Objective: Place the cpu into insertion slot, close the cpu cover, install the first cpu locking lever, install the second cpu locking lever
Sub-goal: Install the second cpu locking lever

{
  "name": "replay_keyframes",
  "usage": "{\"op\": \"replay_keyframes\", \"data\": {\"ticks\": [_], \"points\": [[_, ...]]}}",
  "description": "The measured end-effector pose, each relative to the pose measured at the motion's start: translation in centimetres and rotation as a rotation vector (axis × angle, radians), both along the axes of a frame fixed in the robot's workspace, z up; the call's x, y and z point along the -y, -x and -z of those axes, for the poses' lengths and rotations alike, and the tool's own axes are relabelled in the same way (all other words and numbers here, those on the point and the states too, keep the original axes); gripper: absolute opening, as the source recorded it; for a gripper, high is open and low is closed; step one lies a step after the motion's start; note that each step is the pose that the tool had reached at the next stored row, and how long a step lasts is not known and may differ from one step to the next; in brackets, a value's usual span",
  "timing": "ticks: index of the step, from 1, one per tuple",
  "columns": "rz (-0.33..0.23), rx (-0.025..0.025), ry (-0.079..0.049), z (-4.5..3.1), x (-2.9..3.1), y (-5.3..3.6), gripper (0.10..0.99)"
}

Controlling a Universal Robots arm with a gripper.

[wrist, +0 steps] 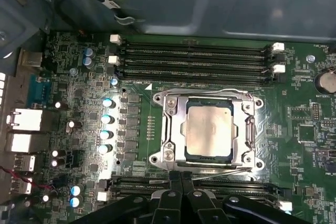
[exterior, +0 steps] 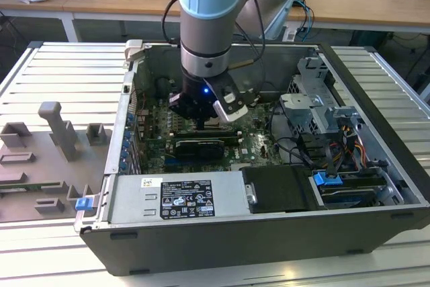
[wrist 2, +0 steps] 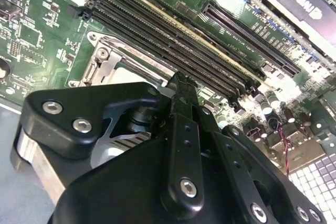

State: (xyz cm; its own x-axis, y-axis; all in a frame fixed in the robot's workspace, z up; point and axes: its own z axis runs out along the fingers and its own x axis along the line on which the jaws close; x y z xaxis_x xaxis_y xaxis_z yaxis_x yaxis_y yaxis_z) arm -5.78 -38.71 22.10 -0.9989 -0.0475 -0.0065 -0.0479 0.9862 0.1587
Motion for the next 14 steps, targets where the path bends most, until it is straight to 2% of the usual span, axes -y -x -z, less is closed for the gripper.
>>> {"op": "replay_keyframes", "data": {"ticks": [8,13,14], "points": [[0.000,0.0001,-0.005,0.09,0.25,0.67,0.106],[0.000,0.0002,-0.006,0.21,0.40,1.32,0.106],[0.000,0.0002,-0.007,0.26,0.45,1.70,0.106]]}}
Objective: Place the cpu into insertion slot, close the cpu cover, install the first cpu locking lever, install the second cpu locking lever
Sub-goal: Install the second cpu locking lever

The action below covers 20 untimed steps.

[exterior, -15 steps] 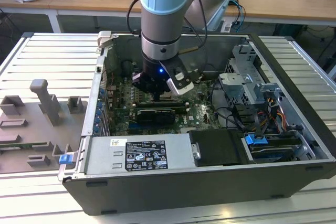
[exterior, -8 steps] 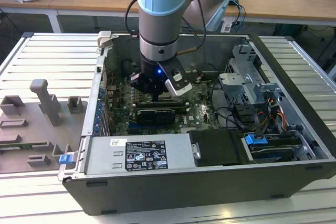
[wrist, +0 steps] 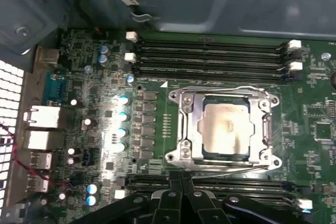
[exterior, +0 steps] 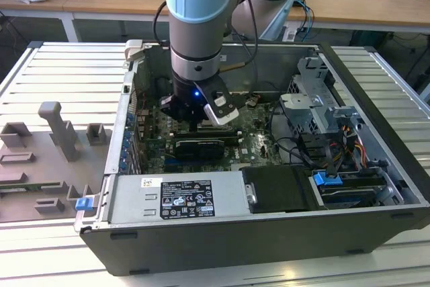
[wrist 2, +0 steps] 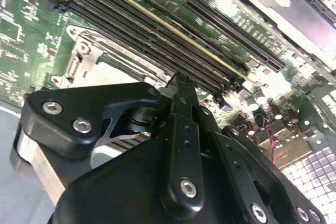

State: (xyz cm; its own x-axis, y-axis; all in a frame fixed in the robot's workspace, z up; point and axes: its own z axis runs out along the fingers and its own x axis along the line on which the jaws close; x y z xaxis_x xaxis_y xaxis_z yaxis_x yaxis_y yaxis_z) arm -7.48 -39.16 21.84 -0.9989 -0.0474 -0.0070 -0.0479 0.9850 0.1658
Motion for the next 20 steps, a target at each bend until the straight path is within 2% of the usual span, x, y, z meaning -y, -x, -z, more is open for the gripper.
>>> {"op": "replay_keyframes", "data": {"ticks": [3,6,14,20], "points": [[0.000,0.0004,-0.001,0.25,0.03,0.57,0.106],[0.000,0.0017,-0.008,0.52,0.11,0.78,0.106],[0.000,0.0018,-0.014,0.62,0.12,0.79,0.106],[0.000,0.0023,-0.016,0.73,0.11,0.40,0.106]]}}
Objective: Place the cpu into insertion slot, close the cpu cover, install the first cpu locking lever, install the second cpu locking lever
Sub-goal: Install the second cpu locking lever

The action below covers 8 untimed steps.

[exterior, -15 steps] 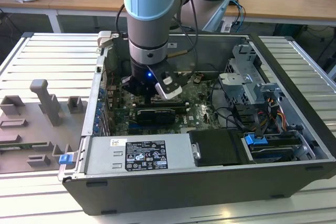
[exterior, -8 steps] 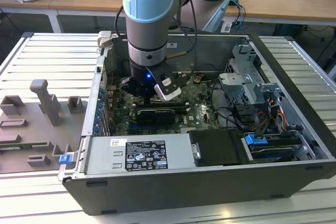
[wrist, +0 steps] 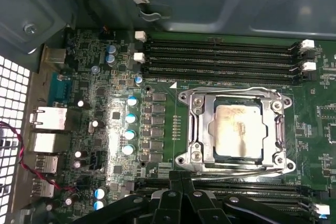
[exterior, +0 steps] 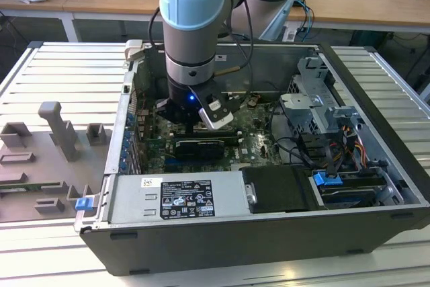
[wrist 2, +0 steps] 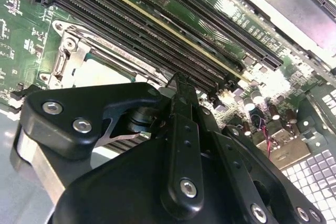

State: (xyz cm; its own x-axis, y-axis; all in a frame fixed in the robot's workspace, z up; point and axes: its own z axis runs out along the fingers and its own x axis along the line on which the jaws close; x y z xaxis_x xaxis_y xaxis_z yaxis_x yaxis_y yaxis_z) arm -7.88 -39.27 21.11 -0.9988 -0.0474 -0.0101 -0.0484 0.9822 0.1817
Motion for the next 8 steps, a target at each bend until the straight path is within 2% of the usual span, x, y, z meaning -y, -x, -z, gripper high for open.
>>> {"op": "replay_keyframes", "data": {"ticks": [8], "points": [[0.000,-0.0006,-0.011,0.50,0.00,0.01,0.106]]}}
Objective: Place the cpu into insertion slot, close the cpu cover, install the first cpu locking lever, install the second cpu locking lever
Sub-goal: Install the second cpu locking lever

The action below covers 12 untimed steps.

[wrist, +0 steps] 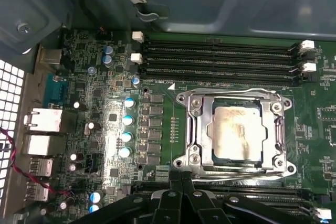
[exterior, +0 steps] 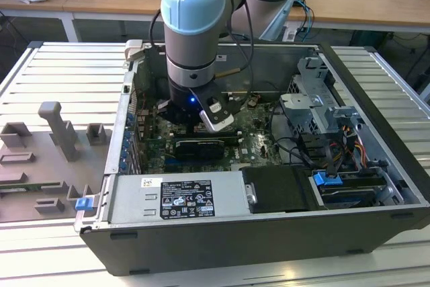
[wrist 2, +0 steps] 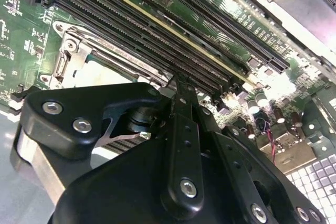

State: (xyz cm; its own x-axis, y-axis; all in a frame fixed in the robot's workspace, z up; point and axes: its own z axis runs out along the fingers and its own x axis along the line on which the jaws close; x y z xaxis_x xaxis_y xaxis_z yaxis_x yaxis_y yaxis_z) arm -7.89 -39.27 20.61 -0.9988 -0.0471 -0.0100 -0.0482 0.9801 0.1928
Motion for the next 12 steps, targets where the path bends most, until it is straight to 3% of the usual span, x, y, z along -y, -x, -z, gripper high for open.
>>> {"op": "replay_keyframes", "data": {"ticks": [5,9,11,12], "points": [[0.000,0.0000,-0.022,0.33,-0.02,0.00,0.106],[0.000,-0.0002,-0.033,0.54,-0.02,0.00,0.106],[0.000,-0.0001,-0.056,1.00,-0.04,0.00,0.106],[0.000,0.0000,-0.058,1.01,-0.04,0.00,0.106]]}}
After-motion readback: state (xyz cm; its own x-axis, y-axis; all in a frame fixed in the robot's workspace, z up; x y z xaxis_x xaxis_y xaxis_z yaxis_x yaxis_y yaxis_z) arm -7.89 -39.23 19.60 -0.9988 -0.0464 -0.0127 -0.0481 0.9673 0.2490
